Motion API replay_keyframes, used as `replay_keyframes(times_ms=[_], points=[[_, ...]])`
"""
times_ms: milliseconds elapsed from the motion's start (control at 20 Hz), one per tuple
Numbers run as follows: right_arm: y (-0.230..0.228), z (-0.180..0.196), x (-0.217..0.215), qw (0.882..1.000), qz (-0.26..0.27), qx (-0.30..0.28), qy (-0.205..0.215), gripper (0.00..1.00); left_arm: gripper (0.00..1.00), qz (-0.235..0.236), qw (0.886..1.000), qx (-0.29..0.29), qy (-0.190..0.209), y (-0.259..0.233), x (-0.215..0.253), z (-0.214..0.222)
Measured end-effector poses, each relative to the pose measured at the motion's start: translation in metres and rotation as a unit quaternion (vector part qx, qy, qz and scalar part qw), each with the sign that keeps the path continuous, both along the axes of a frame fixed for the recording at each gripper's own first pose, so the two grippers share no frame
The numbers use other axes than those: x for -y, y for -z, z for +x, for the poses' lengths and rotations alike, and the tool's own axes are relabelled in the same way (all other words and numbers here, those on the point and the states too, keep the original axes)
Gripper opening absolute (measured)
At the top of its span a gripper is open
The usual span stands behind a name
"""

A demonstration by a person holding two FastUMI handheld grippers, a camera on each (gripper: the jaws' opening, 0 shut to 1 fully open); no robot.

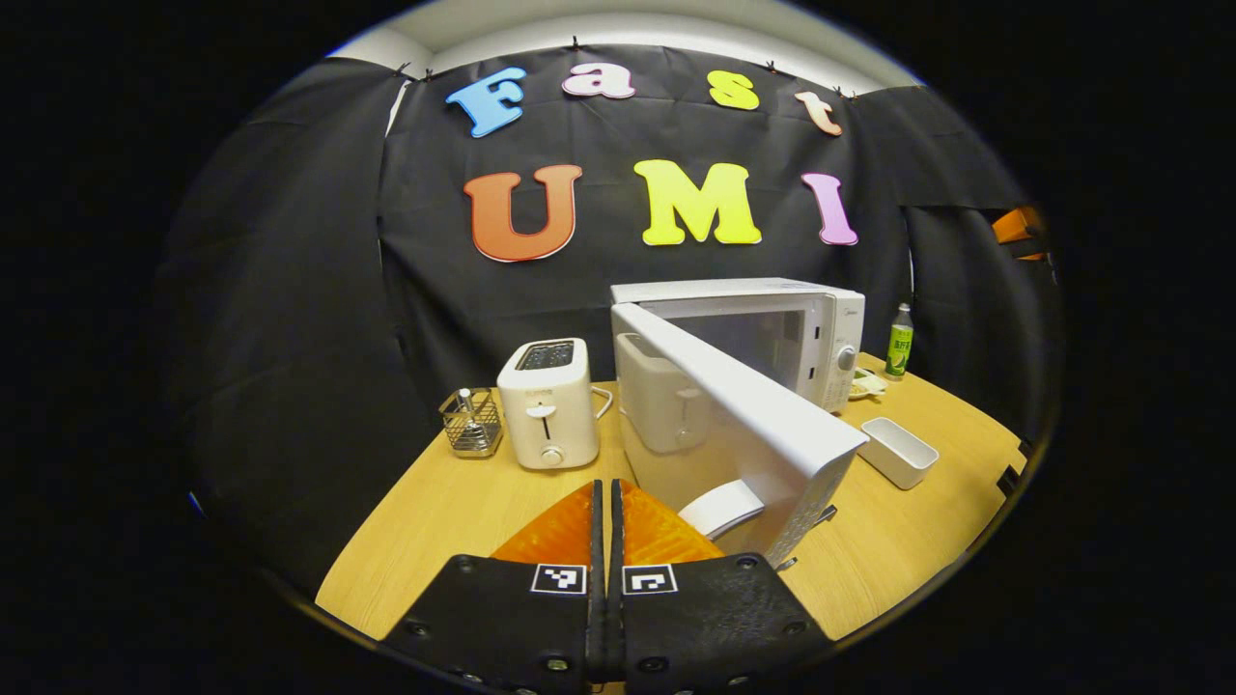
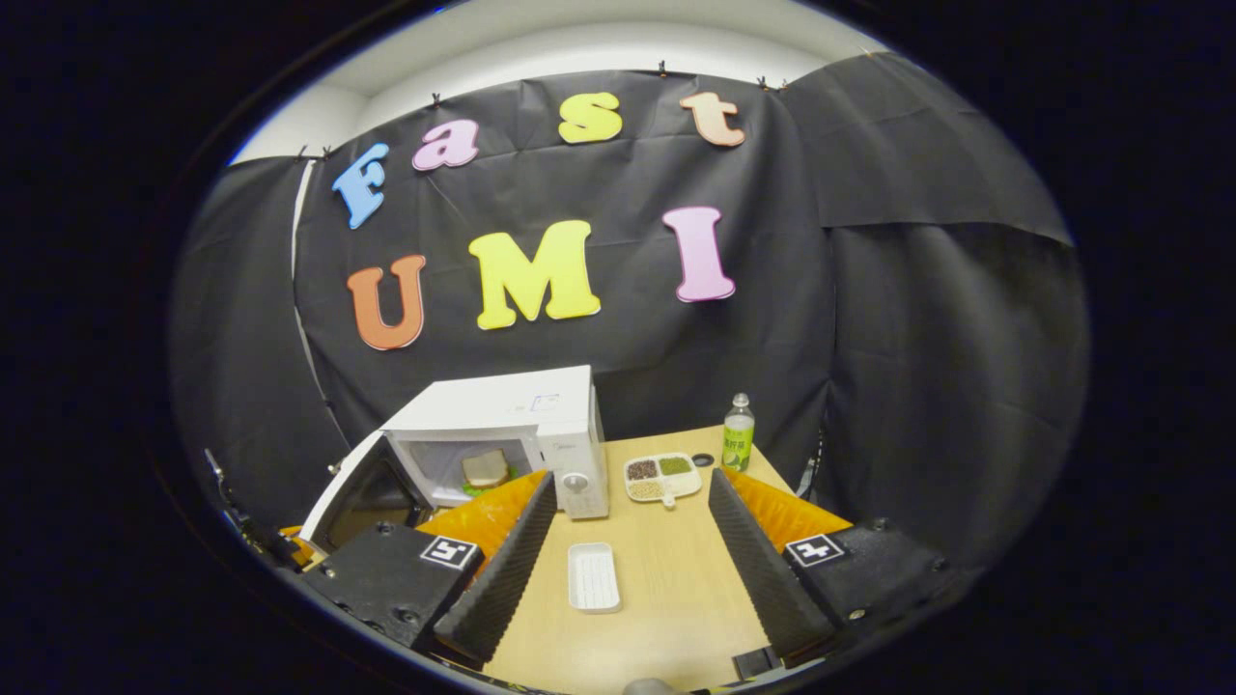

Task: Open the microwave oven with the left hand, put the food in, and close the microwave oven.

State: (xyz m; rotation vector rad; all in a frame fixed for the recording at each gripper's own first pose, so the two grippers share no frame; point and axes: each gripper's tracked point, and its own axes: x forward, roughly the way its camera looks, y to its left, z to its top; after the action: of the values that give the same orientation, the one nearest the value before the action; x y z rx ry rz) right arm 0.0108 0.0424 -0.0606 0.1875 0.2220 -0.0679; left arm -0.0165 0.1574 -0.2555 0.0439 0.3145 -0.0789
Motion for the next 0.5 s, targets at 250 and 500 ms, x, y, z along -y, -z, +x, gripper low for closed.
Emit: replay_keyframes(times_ms=[250, 500], points=[[-0.008, -0.002, 0.002, 1.0, -0.005, 0.005, -0.003, 1.0, 0.0, -0.001, 0.999, 0.002, 0.039, -0.005, 0.041, -0.001], [-0.016, 0.001, 0.002, 1.0, -0.008, 0.011, -0.008, 0.92, 0.0, -0.002, 0.997, 0.005, 0.08, -0.011, 0.083, 0.004]])
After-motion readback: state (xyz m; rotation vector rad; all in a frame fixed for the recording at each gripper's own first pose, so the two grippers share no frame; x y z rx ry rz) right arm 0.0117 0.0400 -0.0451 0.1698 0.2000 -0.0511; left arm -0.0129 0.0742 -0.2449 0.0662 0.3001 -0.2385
